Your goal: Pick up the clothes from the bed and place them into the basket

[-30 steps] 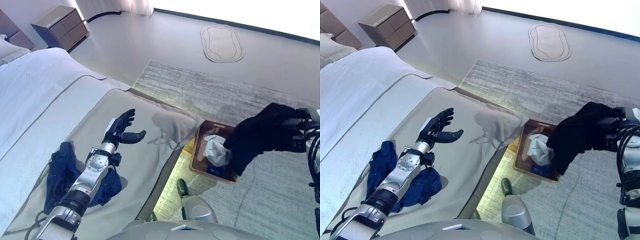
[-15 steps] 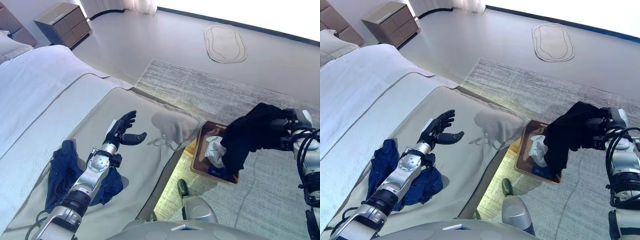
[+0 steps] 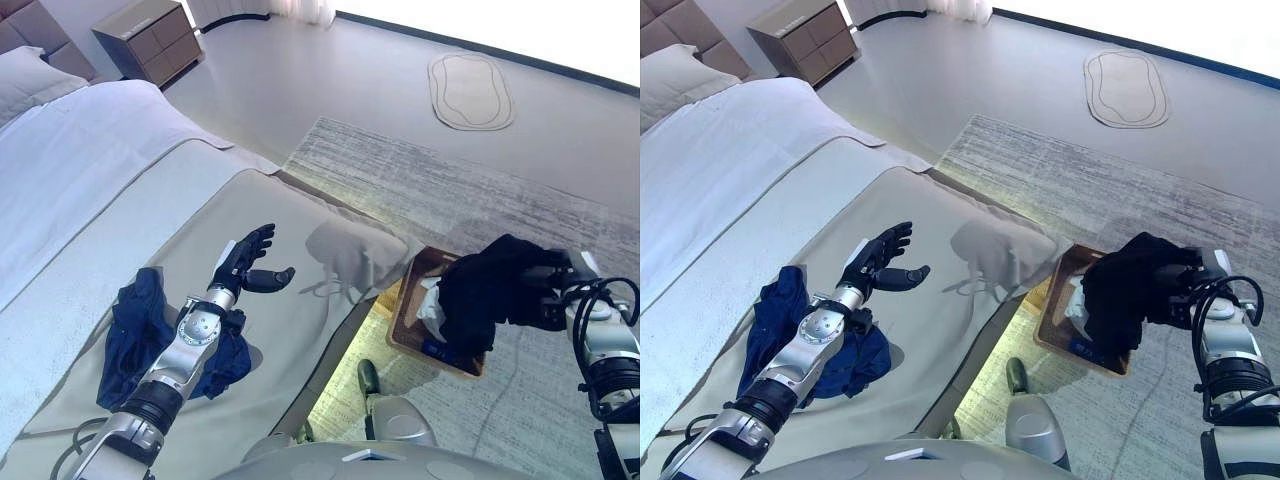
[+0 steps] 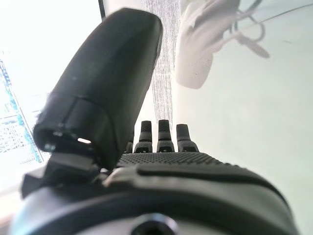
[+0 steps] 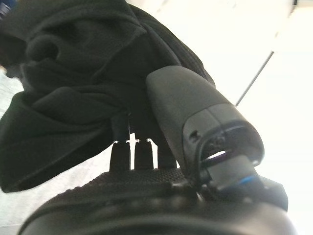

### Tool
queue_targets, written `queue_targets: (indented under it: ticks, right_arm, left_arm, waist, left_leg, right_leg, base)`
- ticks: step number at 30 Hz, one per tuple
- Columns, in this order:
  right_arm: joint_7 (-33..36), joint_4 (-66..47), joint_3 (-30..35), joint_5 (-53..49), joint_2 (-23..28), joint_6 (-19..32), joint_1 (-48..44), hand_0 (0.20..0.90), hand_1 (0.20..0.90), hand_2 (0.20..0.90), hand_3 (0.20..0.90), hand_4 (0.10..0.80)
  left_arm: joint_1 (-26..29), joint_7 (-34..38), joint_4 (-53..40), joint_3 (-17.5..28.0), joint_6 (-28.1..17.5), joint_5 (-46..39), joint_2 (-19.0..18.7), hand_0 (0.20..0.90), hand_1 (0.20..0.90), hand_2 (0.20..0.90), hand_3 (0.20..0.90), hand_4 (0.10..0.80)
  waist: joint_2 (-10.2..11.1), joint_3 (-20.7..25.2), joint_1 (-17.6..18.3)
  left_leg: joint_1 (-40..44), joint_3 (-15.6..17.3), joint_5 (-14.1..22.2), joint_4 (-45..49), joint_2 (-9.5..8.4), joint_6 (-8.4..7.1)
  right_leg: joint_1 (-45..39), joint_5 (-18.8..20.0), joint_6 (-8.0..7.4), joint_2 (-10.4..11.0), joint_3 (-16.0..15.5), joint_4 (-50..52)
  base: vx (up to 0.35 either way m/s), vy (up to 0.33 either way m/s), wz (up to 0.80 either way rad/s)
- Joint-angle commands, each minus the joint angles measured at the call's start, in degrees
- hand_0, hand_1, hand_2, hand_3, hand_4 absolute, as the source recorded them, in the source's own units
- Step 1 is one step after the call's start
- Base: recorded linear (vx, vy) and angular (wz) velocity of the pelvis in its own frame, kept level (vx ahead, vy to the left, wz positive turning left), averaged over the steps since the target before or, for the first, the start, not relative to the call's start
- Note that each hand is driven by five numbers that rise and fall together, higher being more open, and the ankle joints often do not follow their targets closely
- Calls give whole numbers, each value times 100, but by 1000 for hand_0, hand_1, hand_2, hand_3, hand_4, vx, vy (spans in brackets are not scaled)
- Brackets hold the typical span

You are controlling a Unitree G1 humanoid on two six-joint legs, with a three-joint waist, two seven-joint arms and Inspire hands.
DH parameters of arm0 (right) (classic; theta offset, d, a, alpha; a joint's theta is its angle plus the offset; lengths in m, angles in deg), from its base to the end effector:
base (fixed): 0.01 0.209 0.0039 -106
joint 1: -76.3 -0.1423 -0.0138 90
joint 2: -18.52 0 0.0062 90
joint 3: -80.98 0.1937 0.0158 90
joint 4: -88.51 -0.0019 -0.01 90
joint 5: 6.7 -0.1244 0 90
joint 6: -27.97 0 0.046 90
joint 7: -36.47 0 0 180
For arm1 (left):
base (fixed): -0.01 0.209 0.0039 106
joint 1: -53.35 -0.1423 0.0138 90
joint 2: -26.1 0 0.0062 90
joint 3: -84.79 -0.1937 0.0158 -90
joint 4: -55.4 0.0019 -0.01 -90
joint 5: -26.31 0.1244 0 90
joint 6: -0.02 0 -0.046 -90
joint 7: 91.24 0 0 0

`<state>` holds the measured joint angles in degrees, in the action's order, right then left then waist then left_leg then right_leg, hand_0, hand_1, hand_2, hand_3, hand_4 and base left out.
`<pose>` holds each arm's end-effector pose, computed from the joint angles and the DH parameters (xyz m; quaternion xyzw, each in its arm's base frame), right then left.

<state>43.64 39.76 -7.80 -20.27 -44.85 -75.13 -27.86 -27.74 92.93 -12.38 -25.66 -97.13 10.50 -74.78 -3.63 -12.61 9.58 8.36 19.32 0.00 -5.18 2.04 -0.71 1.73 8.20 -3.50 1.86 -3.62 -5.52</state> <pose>0.2023 -0.3525 0.0441 -0.2163 0.2816 -0.2505 0.9006 0.2074 0.2062 0.0057 0.1359 0.0993 -0.0768 0.9827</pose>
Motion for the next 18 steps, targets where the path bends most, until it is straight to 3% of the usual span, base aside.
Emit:
queue_targets:
  ticks: [1, 2, 3, 18]
  right_arm:
    - [147, 283, -50, -69, 266, 623, -711, 300, 300, 300, 200, 100]
    - [127, 349, -62, -106, 264, 649, -705, 300, 300, 300, 200, 100]
    - [120, 375, -54, -106, 256, 649, -692, 900, 900, 900, 900, 800]
    - [-61, 602, -41, 30, 121, 816, -447, 900, 900, 900, 900, 800]
  left_arm:
    - [347, 155, -448, -72, -329, 18, -115, 900, 900, 900, 900, 800]
    - [349, 156, -456, -70, -317, 15, -119, 900, 900, 900, 900, 800]
    - [352, 140, -476, -55, -289, 15, -135, 900, 900, 900, 900, 800]
    - [367, 116, -573, -89, -258, 15, -127, 900, 900, 900, 900, 800]
  waist:
    - [173, 373, -116]
    - [167, 374, -123]
    - [162, 371, -126]
    - [155, 362, -128]
  left_leg:
    - [-206, 44, 525, 556, 37, 25]
    - [-207, 42, 519, 554, 35, 23]
    - [-200, 41, 521, 549, 34, 23]
    - [-171, 22, 519, 544, 16, 33]
  right_leg:
    - [-188, -478, -61, 0, -148, 235]
    - [-193, -474, -61, 2, -152, 230]
    - [-200, -474, -60, 2, -159, 226]
    - [-239, -471, -68, 12, -136, 212]
  base:
    - [-4, 5, 6]
    - [0, 0, 0]
    - [0, 0, 0]
    - [0, 0, 0]
